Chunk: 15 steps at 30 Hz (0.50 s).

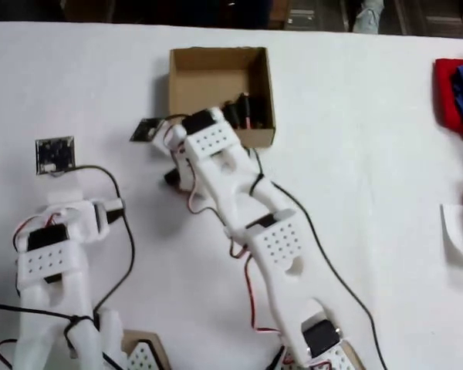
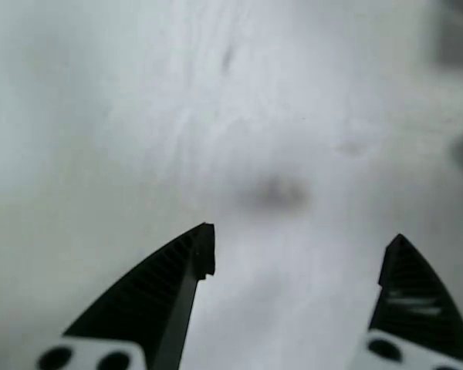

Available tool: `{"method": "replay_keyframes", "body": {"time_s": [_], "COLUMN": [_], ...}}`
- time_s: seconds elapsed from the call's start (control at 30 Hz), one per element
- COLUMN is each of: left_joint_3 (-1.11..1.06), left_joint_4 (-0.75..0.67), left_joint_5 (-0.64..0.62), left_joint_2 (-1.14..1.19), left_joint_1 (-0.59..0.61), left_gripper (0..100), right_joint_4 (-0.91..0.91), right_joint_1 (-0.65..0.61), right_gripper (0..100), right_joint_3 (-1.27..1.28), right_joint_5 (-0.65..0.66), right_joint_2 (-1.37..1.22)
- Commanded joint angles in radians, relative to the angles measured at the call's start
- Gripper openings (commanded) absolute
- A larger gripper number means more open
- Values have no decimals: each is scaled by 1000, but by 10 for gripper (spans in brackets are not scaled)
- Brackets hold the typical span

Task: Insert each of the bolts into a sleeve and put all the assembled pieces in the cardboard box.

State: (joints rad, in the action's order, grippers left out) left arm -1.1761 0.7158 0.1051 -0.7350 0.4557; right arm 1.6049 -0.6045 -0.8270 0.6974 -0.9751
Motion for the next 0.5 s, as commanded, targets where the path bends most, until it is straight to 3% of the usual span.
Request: {"method": "replay_keyframes", "body": {"time_s": [0.0,0.13,0.37,0.47], "left_joint_3": [19,19,19,19], "left_joint_4": [-15,-15,-15,-15], "left_joint_5": [-9,-9,-9,-9], "left_joint_2": [-25,-25,-25,-25], "left_joint_1": [11,11,11,11], "left_gripper": [350,350,350,350], "right_joint_4": [15,59,133,148], "right_joint_1": [-16,-15,-12,-16], "right_gripper": [8,19,20,20], "right_joint_3": [2,2,2,3], "right_joint_5": [-5,-12,-284,-321], "right_joint_2": [-10,5,124,179]}}
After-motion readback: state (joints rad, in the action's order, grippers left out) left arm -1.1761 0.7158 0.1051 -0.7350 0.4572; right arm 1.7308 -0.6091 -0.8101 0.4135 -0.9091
